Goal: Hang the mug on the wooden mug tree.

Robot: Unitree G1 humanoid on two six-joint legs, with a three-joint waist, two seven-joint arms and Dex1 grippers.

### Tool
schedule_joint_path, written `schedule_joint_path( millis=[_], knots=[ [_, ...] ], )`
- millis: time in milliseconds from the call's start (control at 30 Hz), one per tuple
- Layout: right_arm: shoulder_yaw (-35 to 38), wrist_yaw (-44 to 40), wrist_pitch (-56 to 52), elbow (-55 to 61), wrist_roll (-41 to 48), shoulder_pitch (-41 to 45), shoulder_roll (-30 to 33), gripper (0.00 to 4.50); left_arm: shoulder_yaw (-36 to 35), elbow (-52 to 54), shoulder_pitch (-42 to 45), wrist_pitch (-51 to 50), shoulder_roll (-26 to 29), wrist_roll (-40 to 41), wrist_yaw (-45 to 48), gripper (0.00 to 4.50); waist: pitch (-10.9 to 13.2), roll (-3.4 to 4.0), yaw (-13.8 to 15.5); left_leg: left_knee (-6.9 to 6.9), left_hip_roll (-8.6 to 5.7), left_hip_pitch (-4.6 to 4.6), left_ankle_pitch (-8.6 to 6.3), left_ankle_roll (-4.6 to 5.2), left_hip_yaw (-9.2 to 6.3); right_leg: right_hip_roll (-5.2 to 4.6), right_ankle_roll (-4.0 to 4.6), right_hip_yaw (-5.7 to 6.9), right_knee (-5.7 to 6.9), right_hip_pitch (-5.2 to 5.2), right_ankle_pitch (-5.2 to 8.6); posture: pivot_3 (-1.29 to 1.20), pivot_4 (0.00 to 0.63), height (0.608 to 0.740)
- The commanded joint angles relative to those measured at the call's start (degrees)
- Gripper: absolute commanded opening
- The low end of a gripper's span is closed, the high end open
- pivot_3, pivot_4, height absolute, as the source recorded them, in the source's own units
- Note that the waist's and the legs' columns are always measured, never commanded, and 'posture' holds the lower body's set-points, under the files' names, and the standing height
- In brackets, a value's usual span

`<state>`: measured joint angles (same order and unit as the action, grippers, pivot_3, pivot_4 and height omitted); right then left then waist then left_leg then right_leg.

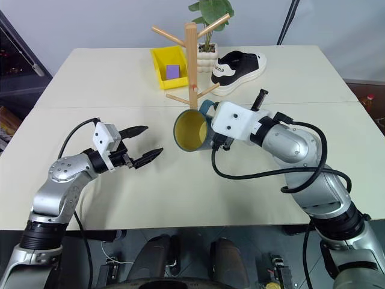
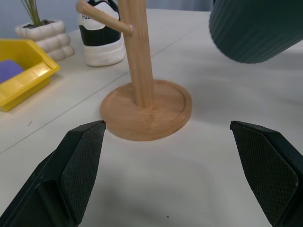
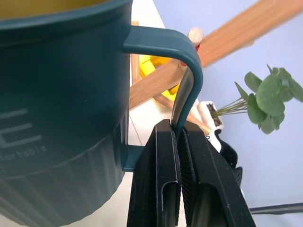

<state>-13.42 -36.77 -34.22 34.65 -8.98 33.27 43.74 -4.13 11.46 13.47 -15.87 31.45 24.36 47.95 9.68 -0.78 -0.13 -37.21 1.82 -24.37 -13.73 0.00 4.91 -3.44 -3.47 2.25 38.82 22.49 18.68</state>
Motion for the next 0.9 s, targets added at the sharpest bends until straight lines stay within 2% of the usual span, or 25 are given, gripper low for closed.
schedule_joint_path(
  millis=[33,267,533,900],
  knots=[
    [-0.4,-1.3,-0.4,0.2,-2.4,4.3,0.5,0.01,-3.6,5.0,0.1,-3.8,1.7,6.0,1.3,4.5,0.0,0.0,-0.5,0.0,0.0,0.01,0.0,0.0,-0.02,0.0,0.0,0.01,0.0,-0.02,0.0,0.0,0.15,0.74],
    [-3.2,-2.5,-0.5,-5.0,-5.0,10.8,-1.6,0.01,-6.1,7.5,-0.3,-8.5,4.5,10.3,1.4,4.5,0.0,-0.01,-0.9,0.0,0.0,0.06,0.02,-0.03,-0.01,0.0,0.0,0.02,0.09,-0.01,0.0,0.0,0.15,0.74],
    [-6.0,-2.8,0.1,-10.2,-7.7,16.2,-5.5,0.01,-4.8,8.4,-1.1,-8.4,3.4,10.1,0.1,4.5,0.0,-0.02,-0.8,-0.01,-0.01,0.05,0.02,-0.03,0.0,0.0,0.0,0.02,0.1,-0.01,0.0,0.0,0.15,0.74],
    [-8.1,-3.9,0.6,-14.1,-11.4,18.2,-6.9,0.01,-5.6,10.3,0.1,-10.0,3.2,13.0,-0.6,4.5,0.0,-0.04,-0.8,-0.01,-0.01,0.04,0.02,-0.03,0.0,0.0,0.01,0.02,0.12,0.0,0.0,0.0,0.15,0.74]
  ],
)
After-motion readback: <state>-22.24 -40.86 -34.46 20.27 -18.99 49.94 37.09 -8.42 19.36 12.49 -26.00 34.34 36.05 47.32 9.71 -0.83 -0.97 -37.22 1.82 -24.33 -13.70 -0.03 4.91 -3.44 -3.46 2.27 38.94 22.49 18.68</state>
